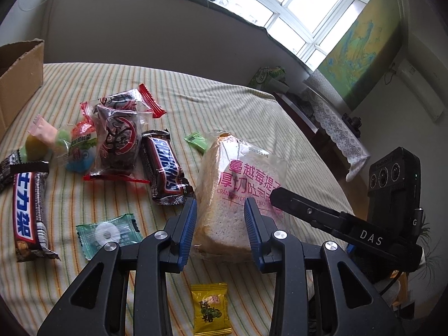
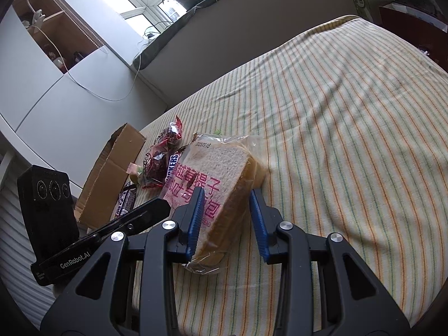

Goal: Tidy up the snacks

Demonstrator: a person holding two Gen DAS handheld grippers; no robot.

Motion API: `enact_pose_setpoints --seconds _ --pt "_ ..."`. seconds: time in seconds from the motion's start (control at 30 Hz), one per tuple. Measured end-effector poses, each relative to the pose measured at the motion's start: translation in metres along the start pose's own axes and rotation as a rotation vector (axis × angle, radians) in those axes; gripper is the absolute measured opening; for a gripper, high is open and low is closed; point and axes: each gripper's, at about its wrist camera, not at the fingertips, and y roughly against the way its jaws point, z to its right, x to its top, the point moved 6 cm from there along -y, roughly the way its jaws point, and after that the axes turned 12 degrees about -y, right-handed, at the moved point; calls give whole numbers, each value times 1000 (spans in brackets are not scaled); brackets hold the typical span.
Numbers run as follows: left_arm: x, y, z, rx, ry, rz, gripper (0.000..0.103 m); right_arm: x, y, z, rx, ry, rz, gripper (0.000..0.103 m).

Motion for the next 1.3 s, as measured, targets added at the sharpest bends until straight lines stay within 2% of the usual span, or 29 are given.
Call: enact_pose_setpoints --seconds 0.1,0.2,0.3,0.43,0.6,0.97,1.3 --pt "0 -2 -9 -4 45 -8 34 0 1 4 8 -13 -13 35" --pt "-1 -4 -12 -40 72 -11 34 -5 2 3 8 1 -12 35" --pt "-2 -2 -4 -36 41 -4 34 -7 -1 -2 20 7 -23 35" --pt "-2 2 6 -18 15 -1 34 -7 -1 -17 -11 65 -1 35" --pt "5 22 6 19 -2 51 34 -2 -3 -36 31 76 -21 35" --pt "16 85 -33 111 44 197 34 -1 -21 -119 112 204 -29 35" --pt "14 156 -86 240 113 336 34 -23 -60 -217 214 335 -103 35"
